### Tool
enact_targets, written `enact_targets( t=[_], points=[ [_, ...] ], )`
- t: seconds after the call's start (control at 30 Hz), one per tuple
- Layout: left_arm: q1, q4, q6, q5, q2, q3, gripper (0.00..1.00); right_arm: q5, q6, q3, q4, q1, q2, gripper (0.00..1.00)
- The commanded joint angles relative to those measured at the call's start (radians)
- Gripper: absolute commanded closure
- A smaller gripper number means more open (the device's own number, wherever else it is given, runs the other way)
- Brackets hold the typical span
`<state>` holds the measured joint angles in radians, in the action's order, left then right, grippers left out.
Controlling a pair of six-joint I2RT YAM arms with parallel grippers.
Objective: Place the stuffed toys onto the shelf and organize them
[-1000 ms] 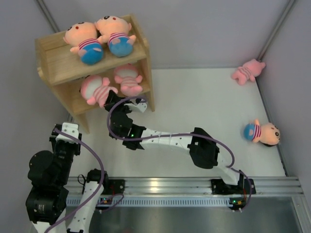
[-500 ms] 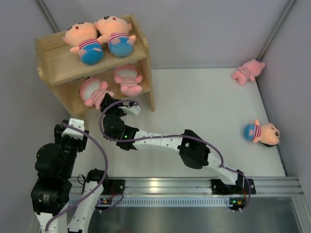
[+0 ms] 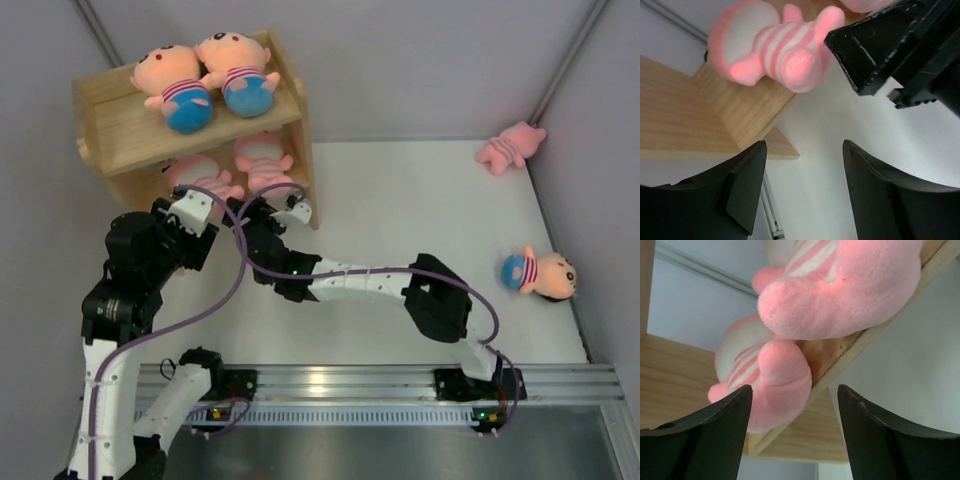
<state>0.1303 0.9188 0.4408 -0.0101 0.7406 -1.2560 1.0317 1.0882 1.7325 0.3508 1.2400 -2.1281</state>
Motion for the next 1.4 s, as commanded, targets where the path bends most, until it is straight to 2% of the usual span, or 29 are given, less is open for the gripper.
enact_targets(
  t=[0.0,0.13,0.27,0.5,0.6,0.73,0.87,0.9,0.97,1.13,1.17,1.27,1.37],
  points=[
    [0.003,-0.043,0.032,-0.083,0.06,0.003,0.31,-0.155,-0.028,-0.118,0.045,-0.013,0.197,0.31],
    [0.003,-0.072,0.044,-0.056,0.141,-0.002,0.25,-0.249,-0.089,-0.241,0.027,-0.033,0.325,0.31],
    [0.003,-0.152,0.091,-0.007,0.187,0.001,0.25,-0.323,-0.183,-0.391,0.028,-0.047,0.471,0.31],
    [0.003,-0.196,0.173,0.054,0.269,0.027,0.28,-0.288,-0.243,-0.623,0.005,-0.076,0.691,0.32],
    [0.002,-0.227,0.222,0.087,0.287,0.035,0.38,-0.274,-0.27,-0.677,-0.003,-0.079,0.758,0.33],
    [0.002,-0.23,0.314,0.018,0.283,0.052,0.45,-0.274,-0.312,-0.699,-0.038,-0.08,0.798,0.33],
    [0.0,-0.228,0.453,-0.069,0.26,0.089,0.7,-0.26,-0.32,-0.746,-0.05,-0.082,0.844,0.34],
    [-0.001,-0.228,0.49,-0.094,0.25,0.099,0.84,-0.256,-0.321,-0.754,-0.052,-0.082,0.853,0.33],
    [-0.008,-0.23,0.618,-0.183,0.221,0.136,1.0,-0.239,-0.327,-0.772,-0.065,-0.086,0.878,0.33],
    [-0.075,-0.23,0.771,-0.419,0.197,0.158,1.0,-0.203,-0.359,-0.797,-0.093,-0.093,0.938,0.33],
    [-0.084,-0.227,0.856,-0.45,0.189,0.165,1.0,-0.199,-0.361,-0.806,-0.095,-0.093,0.945,0.33],
    [-0.118,-0.184,0.981,-0.568,0.198,0.161,1.0,-0.176,-0.376,-0.821,-0.096,-0.097,0.974,0.33],
    [-0.153,-0.109,1.015,-0.585,0.282,0.069,1.0,-0.173,-0.389,-0.824,-0.102,-0.1,0.988,0.33]
  ],
)
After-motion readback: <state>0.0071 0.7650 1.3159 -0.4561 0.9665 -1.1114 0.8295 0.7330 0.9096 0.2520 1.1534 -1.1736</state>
